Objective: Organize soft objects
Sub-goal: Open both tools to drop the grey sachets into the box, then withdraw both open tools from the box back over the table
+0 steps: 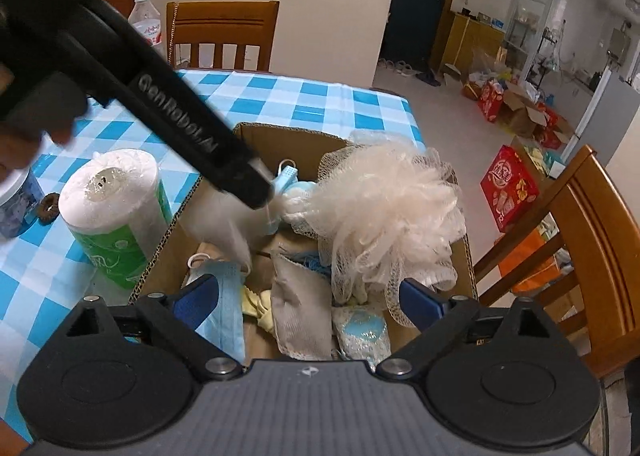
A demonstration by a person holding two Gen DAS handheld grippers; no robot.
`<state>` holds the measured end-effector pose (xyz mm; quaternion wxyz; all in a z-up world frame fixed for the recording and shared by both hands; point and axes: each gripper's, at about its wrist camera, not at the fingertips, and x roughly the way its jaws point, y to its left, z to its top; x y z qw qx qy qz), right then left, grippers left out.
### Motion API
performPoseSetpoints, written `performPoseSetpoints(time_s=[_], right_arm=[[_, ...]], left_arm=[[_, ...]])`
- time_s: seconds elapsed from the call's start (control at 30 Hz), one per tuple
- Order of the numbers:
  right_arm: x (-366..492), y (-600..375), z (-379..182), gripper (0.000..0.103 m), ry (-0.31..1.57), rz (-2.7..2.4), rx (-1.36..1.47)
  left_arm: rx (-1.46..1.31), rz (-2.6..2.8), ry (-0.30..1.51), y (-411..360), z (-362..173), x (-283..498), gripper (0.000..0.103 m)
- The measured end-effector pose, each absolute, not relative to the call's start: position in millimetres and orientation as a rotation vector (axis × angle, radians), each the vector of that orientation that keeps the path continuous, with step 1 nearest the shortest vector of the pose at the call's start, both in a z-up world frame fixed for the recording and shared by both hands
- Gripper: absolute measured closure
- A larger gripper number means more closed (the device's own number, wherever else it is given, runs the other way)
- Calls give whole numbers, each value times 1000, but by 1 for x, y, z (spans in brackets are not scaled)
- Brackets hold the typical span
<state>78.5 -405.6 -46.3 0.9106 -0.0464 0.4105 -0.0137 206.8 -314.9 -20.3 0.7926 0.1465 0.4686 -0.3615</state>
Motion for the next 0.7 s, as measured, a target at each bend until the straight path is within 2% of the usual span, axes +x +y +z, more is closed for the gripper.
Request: performPoseSetpoints(time_s=[0.4, 0.7], right_arm=[[73, -408, -43, 3, 849, -48, -29], [71, -388, -30, 3, 829, -40, -13]], left_arm=[[309, -732, 875, -296, -6, 183, 7], [312, -691, 804, -254, 14, 155, 7]])
